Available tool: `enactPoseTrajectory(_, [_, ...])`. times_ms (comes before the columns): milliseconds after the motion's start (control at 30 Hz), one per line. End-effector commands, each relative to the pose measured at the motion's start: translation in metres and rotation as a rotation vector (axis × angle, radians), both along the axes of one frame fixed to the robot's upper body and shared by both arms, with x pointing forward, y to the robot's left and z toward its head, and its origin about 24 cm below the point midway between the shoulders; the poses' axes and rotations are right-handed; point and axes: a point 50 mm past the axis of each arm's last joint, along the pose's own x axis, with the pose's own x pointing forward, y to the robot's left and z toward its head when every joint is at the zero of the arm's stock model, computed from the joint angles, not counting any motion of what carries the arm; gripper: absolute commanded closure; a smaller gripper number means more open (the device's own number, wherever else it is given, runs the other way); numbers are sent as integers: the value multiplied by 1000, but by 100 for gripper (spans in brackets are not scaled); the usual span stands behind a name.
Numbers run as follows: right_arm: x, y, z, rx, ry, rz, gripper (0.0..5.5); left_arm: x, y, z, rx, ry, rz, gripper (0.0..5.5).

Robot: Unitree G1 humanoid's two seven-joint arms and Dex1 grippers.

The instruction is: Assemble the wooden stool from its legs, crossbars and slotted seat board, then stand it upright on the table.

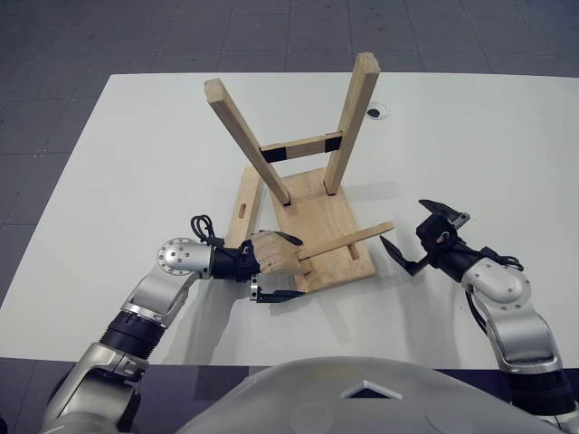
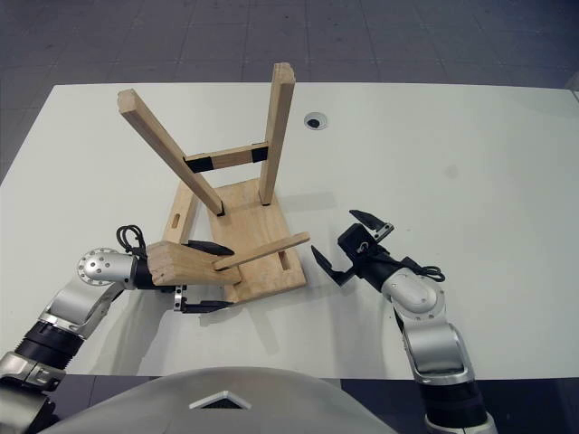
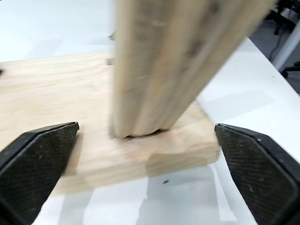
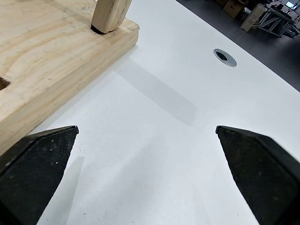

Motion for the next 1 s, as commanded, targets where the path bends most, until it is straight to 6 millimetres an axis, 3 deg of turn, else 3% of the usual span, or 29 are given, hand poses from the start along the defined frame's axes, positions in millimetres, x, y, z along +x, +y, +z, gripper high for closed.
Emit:
enactPoseTrajectory(33, [-4, -8, 1, -32, 8, 10, 0, 3, 12, 17, -19, -37, 15, 11])
enactPoseTrajectory(233, [-11, -14, 3, -58, 20, 24, 0, -8, 33, 32, 20, -72, 51, 11])
enactPoseTrajectory(333, [-13, -14, 3, -58, 20, 21, 0, -12, 43, 28, 121, -77, 34, 11])
enactPoseTrajectory(467, [-16, -12, 3, -56, 21, 27, 0, -2, 53, 17, 308, -191, 73, 11])
enactPoseTrajectory(667, [-21, -6, 6, -51, 21, 51, 0, -6, 36, 2, 355, -166, 27, 11])
enactPoseTrajectory(1000, [-26, 11, 4, -17, 26, 98, 0, 7, 17, 4, 363, -93, -89, 11])
